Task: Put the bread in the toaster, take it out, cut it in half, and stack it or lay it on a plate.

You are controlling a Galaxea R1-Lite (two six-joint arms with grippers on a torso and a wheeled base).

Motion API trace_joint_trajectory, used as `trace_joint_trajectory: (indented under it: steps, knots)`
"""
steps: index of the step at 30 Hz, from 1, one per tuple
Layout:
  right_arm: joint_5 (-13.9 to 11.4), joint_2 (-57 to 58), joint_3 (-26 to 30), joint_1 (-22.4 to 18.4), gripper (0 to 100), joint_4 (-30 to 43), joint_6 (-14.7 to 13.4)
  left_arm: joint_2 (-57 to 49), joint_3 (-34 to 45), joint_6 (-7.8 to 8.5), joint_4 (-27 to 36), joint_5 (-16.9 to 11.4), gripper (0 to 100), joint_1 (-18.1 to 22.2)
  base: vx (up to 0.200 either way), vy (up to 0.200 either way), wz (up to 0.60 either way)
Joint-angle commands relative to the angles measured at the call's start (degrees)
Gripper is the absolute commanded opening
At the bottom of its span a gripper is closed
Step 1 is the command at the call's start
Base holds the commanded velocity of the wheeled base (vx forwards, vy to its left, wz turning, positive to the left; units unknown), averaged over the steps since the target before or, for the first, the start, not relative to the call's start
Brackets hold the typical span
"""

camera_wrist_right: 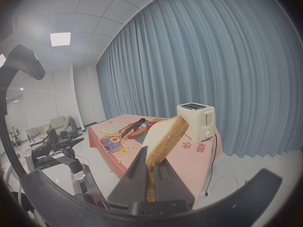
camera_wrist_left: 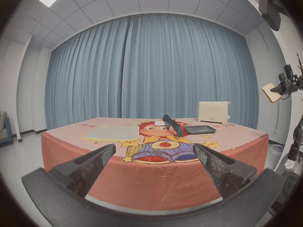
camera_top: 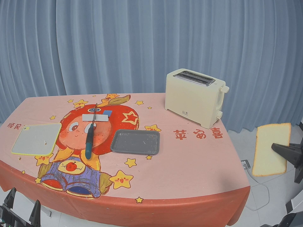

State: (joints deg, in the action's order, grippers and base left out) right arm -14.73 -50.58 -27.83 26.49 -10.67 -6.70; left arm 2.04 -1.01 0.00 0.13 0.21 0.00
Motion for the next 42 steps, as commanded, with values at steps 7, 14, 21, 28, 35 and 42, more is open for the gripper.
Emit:
trace_joint_trajectory:
  steps: [7, 14, 21, 28, 35, 42]
  knots:
    - [0.0, -2.2, -2.1, 2.0, 0, -0.1, -0.3, 0.1, 0.9, 0.0, 0.0, 0.1, 100, 0.0, 0.0, 0.2, 0.0]
    - [0.0, -3.0, -2.1, 4.2, 0, -0.1, -0.3, 0.1, 0.9, 0.0, 0.0, 0.1, 100, 0.0, 0.0, 0.2, 0.0]
    - [0.8, -3.3, -2.1, 6.1, 0, -0.1, -0.3, 0.1, 0.9, 0.09, 0.0, 0.1, 100, 0.0, 0.0, 0.2, 0.0]
    - [0.7, -3.7, -2.6, 6.2, 0, -0.2, -0.6, 0.1, 0.9, 0.09, 0.0, 0.1, 100, 0.0, 0.0, 0.2, 0.0]
    - [0.7, -4.1, -2.7, 6.3, 0, -0.2, -0.6, 0.1, 1.0, 0.09, 0.0, 0.1, 100, 0.0, 0.0, 0.2, 0.0]
    - [0.7, -4.9, -2.5, 7.0, 0, -0.2, -0.2, 0.1, 1.0, 0.09, 0.0, 0.1, 100, 0.0, 0.0, 0.2, 0.0]
